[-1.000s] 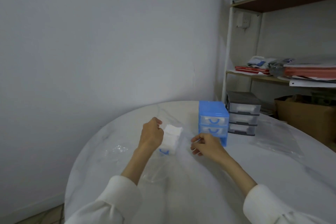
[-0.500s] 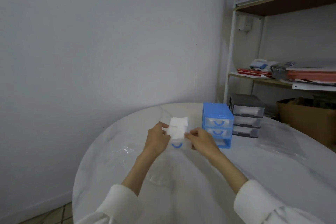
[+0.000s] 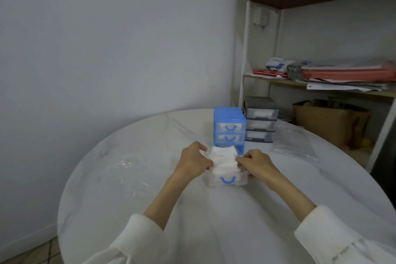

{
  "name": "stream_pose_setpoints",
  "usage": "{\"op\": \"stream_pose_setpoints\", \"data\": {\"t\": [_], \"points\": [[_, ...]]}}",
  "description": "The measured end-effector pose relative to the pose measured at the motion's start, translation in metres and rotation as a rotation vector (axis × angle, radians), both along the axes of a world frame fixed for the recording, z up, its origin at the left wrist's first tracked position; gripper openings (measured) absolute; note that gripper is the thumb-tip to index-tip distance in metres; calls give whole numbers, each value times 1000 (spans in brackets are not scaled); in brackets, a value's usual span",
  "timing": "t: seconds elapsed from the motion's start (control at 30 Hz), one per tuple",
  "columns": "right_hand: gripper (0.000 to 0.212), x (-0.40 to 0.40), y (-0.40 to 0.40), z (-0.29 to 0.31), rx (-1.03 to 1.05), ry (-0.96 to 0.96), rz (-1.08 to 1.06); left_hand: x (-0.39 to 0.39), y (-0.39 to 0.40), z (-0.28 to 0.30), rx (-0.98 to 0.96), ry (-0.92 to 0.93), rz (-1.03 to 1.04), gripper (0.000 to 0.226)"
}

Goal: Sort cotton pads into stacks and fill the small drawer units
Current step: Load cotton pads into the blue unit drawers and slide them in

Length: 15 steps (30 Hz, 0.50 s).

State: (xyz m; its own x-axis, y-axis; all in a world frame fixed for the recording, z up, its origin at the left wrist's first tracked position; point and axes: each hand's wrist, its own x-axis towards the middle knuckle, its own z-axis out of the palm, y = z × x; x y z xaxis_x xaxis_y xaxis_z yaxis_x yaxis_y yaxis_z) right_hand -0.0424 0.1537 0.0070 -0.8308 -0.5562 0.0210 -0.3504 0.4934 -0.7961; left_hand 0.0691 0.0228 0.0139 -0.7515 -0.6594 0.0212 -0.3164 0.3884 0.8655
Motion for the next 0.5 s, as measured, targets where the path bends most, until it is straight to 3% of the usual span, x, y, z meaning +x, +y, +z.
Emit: {"op": "stream_pose_setpoints", "data": {"t": [0.17,0.4,0.5], "points": [[12,-15,20,-2,45,-18,-25,-21,19,-11,-12,-1,-31,36],[10,-31,16,-10,-18,-3,-50,-39,17,-22,-21,48,88,20],[18,-36,9,-12,-4,47,-40,-46,22,-26,-8,81,124,23]]}}
